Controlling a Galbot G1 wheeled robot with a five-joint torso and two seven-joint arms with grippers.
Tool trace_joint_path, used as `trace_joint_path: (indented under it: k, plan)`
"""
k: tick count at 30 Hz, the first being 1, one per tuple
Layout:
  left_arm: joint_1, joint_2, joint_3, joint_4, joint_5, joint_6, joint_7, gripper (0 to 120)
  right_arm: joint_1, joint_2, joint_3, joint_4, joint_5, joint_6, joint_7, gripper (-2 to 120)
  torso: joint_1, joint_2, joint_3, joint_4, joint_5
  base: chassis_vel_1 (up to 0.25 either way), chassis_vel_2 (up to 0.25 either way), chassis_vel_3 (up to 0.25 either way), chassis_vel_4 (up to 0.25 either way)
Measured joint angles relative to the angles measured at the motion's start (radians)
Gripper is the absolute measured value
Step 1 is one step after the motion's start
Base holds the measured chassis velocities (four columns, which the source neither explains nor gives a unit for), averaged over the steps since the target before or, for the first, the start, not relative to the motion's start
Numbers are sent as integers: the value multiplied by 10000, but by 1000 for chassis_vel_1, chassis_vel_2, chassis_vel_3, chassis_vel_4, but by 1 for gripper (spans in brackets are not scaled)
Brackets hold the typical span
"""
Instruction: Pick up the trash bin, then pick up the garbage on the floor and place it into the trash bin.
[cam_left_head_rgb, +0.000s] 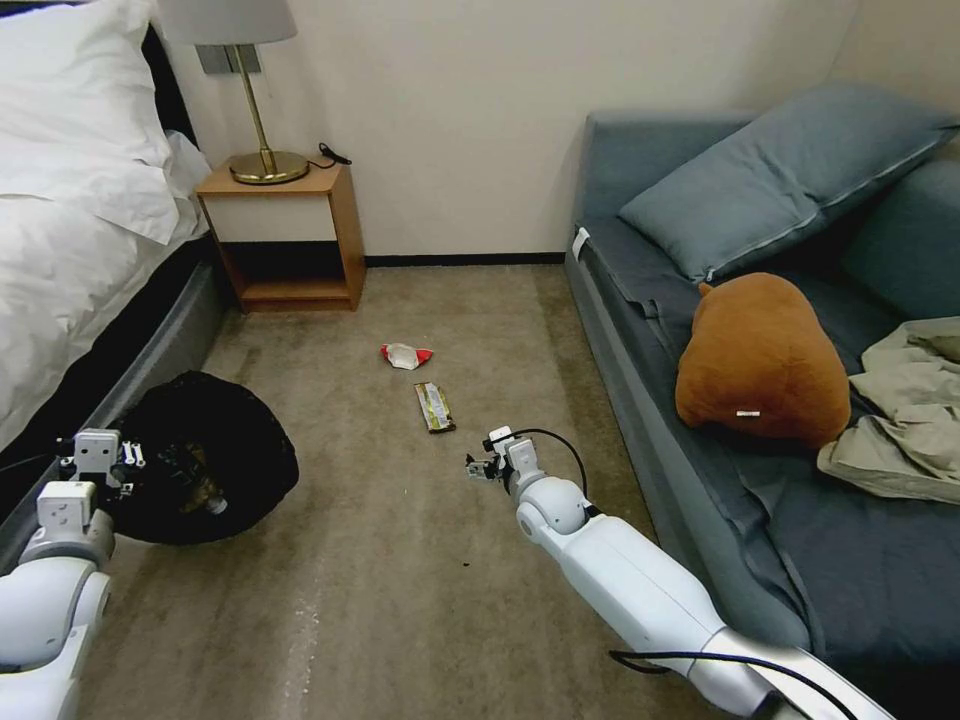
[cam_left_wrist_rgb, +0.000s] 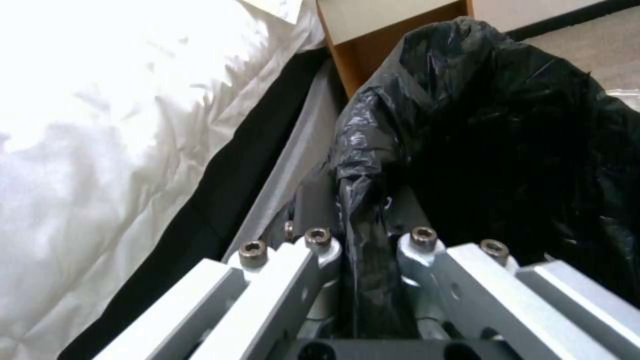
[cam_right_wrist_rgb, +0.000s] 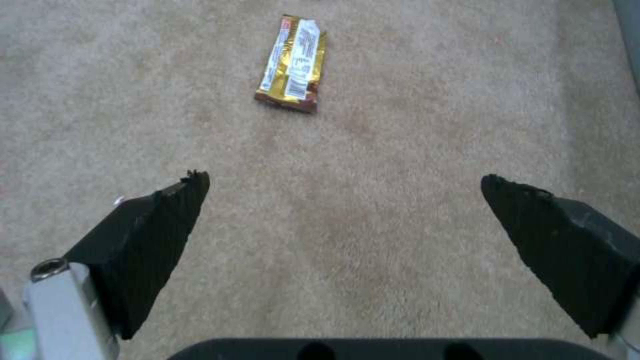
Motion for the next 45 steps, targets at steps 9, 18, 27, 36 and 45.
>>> trace_joint_path:
  k: [9,18,27,36,45]
  plan:
    - [-75,14,8,172,6,-9,18,4,190,138,-176,-432,-89,163,-169,100,0,0,1,1,-1,-75,77,73,-72]
    - [-140,48,27,291,6,-19,35,4,294,237,-260,-731,-166,280,-263,100,0,0,1,0,-1,-82,75,81,-84]
    - [-396,99,150,632,6,-20,50,4,674,495,-471,-1679,-352,633,-670,100,1,0,1,-1,-1,-82,88,88,-92]
    - [-430,153,163,760,-4,-32,65,4,837,643,-575,-1970,-436,758,-809,100,1,0,1,0,0,-89,95,100,-90]
    - [-353,166,156,776,-8,-58,71,4,835,664,-572,-1982,-534,778,-824,100,1,0,1,-1,-1,-101,85,93,-90]
